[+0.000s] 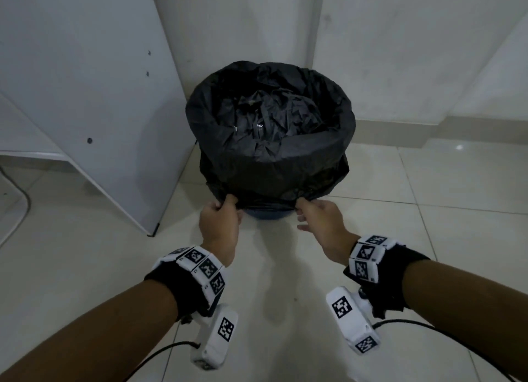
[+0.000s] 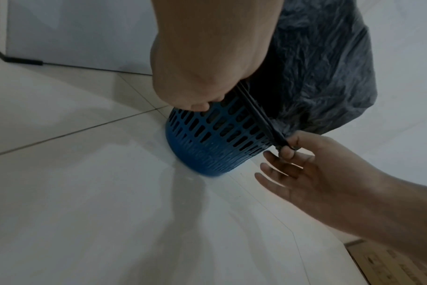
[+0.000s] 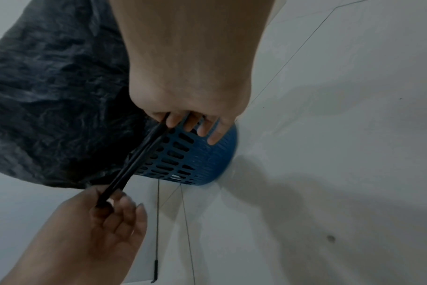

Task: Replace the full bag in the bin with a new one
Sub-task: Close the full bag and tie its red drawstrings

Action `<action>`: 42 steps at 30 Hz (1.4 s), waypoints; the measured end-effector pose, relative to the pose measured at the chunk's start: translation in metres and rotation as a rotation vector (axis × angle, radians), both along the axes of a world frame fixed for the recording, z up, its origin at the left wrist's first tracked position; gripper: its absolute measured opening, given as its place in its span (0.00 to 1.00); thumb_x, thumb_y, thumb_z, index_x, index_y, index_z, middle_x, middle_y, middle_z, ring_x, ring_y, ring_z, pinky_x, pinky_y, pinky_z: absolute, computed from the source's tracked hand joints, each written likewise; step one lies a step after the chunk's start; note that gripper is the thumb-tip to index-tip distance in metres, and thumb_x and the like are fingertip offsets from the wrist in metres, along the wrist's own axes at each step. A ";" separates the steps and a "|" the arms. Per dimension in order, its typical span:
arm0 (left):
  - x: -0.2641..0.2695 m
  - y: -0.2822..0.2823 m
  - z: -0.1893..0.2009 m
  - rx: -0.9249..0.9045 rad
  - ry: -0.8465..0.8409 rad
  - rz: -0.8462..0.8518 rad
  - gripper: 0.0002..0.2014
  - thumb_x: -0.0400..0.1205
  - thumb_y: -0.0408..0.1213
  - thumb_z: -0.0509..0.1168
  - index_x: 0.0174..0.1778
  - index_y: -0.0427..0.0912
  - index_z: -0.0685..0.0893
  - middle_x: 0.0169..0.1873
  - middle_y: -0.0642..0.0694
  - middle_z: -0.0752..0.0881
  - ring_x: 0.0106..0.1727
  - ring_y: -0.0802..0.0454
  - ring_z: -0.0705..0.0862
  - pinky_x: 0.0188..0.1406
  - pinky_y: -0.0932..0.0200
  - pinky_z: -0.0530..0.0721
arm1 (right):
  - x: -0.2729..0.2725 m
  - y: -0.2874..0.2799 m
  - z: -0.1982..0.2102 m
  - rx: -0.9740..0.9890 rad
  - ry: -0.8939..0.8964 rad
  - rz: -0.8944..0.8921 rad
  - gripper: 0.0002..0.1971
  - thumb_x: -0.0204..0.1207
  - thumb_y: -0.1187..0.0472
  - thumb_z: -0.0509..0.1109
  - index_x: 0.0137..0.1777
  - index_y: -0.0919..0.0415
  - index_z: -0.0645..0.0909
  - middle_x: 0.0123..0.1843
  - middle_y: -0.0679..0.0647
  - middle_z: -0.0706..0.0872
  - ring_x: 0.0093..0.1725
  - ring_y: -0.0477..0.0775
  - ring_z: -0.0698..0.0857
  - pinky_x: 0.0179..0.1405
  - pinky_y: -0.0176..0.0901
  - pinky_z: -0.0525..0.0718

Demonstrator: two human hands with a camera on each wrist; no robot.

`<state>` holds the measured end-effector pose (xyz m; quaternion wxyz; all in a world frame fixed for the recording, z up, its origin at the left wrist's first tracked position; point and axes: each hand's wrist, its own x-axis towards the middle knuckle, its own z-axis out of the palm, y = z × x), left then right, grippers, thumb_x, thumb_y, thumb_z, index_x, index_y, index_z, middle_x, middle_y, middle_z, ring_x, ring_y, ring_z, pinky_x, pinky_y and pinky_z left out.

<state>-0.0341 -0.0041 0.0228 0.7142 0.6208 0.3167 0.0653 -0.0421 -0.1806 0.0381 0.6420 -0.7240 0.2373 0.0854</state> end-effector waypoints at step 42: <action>0.033 0.033 0.115 0.258 -0.401 0.252 0.13 0.71 0.27 0.66 0.35 0.51 0.73 0.28 0.51 0.74 0.29 0.53 0.70 0.32 0.55 0.74 | 0.078 -0.075 0.099 0.011 -0.330 -0.526 0.04 0.61 0.69 0.72 0.35 0.70 0.86 0.39 0.65 0.90 0.35 0.68 0.91 0.26 0.64 0.90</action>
